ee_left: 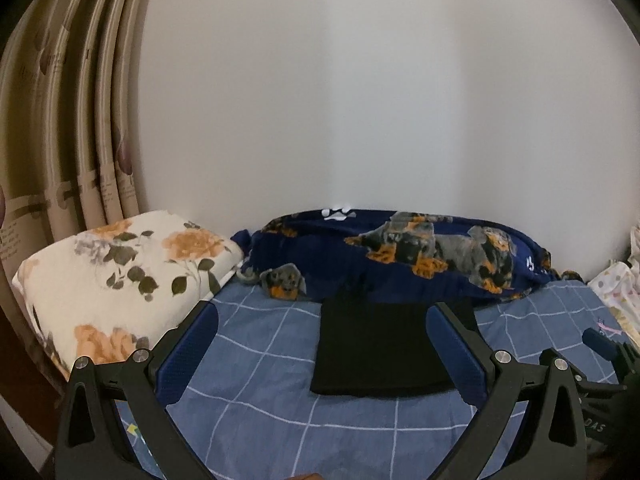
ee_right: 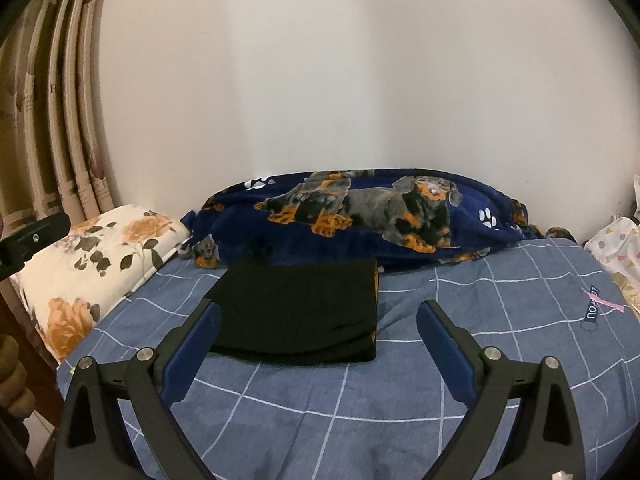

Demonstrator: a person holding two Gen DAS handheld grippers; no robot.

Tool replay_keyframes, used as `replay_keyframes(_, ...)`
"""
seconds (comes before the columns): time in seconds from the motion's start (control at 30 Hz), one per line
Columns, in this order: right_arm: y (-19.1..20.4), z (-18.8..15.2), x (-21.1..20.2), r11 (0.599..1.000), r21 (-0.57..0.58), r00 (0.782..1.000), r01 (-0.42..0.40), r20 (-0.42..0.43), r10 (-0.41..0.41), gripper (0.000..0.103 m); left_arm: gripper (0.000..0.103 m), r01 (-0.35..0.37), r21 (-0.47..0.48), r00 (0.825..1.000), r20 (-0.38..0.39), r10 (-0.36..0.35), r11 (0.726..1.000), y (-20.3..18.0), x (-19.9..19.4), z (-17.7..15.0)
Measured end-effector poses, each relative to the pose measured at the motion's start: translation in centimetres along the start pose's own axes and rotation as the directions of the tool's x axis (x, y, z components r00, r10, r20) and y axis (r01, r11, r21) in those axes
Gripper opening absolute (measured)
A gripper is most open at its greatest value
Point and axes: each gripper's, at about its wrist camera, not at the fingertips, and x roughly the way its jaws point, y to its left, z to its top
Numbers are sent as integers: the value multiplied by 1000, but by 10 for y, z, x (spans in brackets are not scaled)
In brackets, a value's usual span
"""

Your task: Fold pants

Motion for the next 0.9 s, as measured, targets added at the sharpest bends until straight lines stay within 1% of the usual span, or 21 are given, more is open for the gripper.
replay_keyframes(0.43, 7, -4, 0, 1000, -12, 1000, -10, -15, 10, 98, 103, -6, 10, 1000, -30, 7, 1000, -3, 8, -8)
replay_keyframes(0.9, 1, -8, 13, 1000, 2, 999, -11, -48, 12, 98, 103, 4, 22, 998, -62, -3, 1000, -8, 22, -15)
